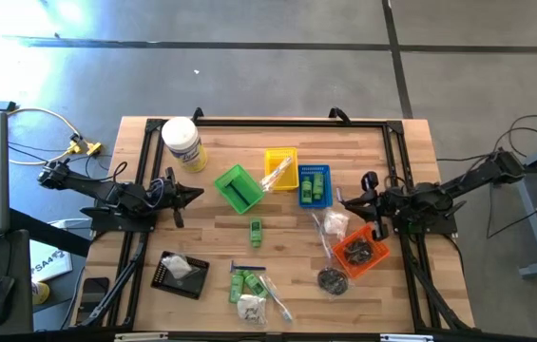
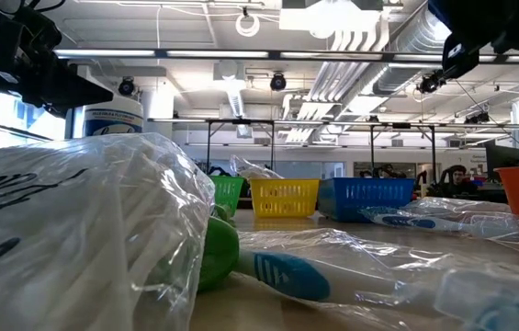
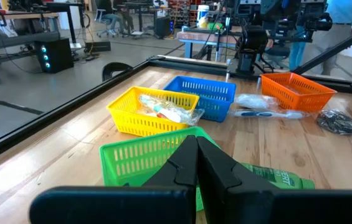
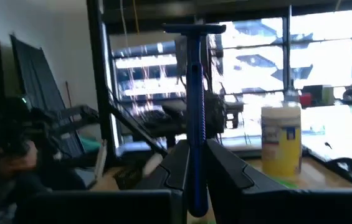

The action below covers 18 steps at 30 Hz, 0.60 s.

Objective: Pick & Place Travel size toiletries
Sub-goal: Put the blue razor into the green basket

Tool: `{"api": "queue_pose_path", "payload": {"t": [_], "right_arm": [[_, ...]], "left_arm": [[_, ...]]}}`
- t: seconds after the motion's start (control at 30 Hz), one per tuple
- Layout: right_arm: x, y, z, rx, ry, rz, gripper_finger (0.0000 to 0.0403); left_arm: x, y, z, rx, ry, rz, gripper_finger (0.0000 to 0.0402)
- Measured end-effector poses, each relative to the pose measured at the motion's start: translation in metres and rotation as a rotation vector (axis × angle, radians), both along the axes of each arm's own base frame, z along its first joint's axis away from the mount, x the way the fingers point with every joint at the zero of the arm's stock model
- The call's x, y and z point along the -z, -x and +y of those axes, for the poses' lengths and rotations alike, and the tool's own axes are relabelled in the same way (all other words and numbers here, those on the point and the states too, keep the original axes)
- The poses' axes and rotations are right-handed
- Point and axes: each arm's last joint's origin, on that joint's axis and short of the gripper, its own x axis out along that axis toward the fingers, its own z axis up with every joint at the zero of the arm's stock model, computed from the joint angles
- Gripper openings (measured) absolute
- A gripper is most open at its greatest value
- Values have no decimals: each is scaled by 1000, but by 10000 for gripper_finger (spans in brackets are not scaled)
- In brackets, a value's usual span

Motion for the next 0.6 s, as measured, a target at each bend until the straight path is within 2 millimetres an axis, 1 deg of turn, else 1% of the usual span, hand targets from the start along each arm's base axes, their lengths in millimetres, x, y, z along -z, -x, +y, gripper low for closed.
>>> {"api": "queue_pose_path", "payload": {"t": [0.1,0.27,0.37,0.47,0.6], "right_arm": [[-7,-13,2,69,-14,87,29],[-25,-45,4,165,1,205,29],[-34,-69,2,207,4,270,29],[-38,-95,-2,245,6,359,29],[-40,-134,-12,249,-12,480,29]], "left_arm": [[0,0,0,0,0,0,0],[0,0,0,1,0,0,0],[0,0,0,1,0,0,0],[0,0,0,1,0,0,0],[0,0,0,2,0,0,0]]}}
